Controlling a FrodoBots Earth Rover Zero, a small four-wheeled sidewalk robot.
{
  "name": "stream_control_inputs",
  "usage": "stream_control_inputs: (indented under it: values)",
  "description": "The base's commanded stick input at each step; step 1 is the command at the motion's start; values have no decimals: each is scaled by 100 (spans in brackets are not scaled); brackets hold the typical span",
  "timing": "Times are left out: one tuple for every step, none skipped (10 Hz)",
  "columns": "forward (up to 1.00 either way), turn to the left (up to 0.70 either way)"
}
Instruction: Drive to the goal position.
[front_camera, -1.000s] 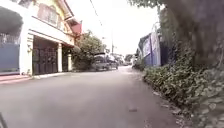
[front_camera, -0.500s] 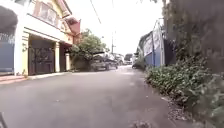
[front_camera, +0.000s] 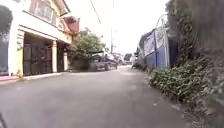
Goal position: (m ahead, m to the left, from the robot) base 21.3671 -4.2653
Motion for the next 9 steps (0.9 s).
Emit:
stream_control_inputs:
  values:
    - [70, -35]
    - [70, -10]
    - [70, 0]
    - [70, 0]
    - [70, 0]
    - [70, 0]
    - [70, 0]
    - [70, 0]
    - [70, 0]
